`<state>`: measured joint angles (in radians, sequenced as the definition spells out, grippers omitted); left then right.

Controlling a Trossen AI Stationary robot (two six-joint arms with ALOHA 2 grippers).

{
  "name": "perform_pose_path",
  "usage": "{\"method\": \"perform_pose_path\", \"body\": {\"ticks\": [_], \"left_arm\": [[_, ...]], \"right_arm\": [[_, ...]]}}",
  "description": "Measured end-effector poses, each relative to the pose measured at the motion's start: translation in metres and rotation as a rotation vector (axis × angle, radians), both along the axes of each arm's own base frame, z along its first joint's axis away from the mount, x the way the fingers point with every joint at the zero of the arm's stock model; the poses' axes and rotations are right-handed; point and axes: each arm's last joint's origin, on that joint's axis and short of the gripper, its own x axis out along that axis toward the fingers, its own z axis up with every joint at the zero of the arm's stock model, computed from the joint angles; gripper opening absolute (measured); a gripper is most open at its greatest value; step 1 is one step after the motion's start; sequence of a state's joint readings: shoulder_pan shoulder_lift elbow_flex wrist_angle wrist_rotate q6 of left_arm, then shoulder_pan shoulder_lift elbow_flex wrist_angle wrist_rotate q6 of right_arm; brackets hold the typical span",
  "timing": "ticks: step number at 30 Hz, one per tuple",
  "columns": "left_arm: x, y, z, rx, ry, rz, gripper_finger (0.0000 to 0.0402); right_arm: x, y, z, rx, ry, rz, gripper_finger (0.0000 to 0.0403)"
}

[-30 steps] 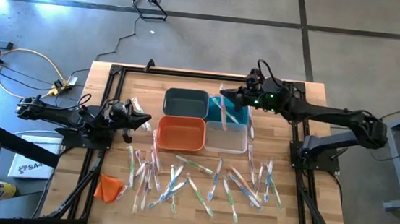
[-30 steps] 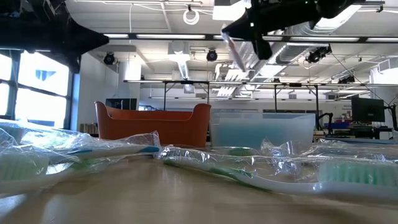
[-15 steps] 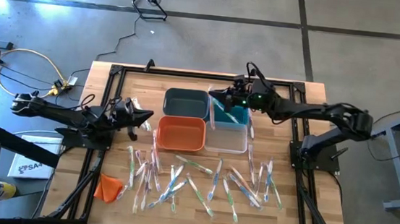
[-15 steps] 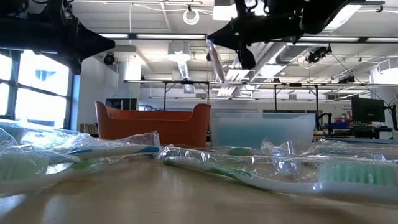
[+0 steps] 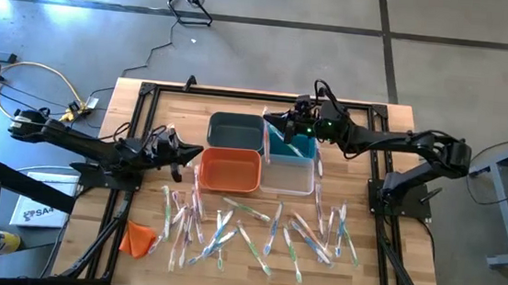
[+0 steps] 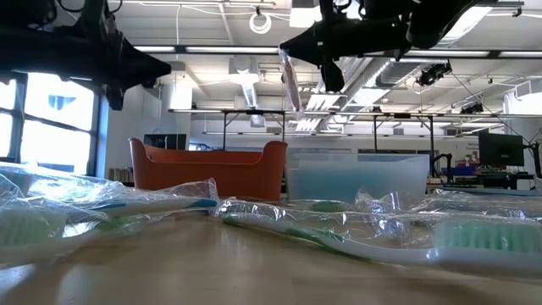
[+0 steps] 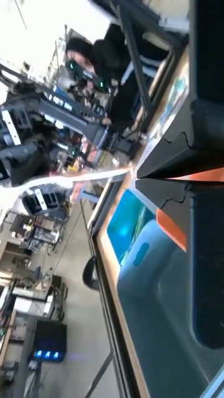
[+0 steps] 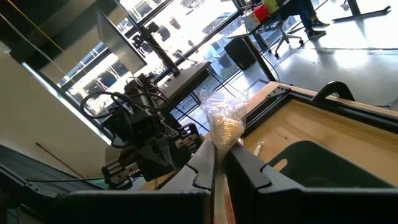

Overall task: Pick & Place Toothbrushes
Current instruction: Put the orange toothbrush into the orange bin

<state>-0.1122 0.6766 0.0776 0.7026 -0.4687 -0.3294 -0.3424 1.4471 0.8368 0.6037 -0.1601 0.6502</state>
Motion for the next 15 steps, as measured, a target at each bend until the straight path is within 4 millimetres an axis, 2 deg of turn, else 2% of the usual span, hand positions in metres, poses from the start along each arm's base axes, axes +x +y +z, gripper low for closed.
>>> {"method": "perform_pose_path", "body": {"ticks": [11, 15], "left_arm": [[0.013, 0.027, -0.002, -0.024, -0.036, -0.065, 0.0009], [0.018, 0.032, 0.005, -0.008, -0.04, -0.075, 0.0009]], "right_arm": [[0.0, 0.0, 0.002, -0.024, -0.014, -0.004, 0.0012], [0.0, 0.0, 0.002, -0.024, -0.012, -0.005, 0.0012]]}}
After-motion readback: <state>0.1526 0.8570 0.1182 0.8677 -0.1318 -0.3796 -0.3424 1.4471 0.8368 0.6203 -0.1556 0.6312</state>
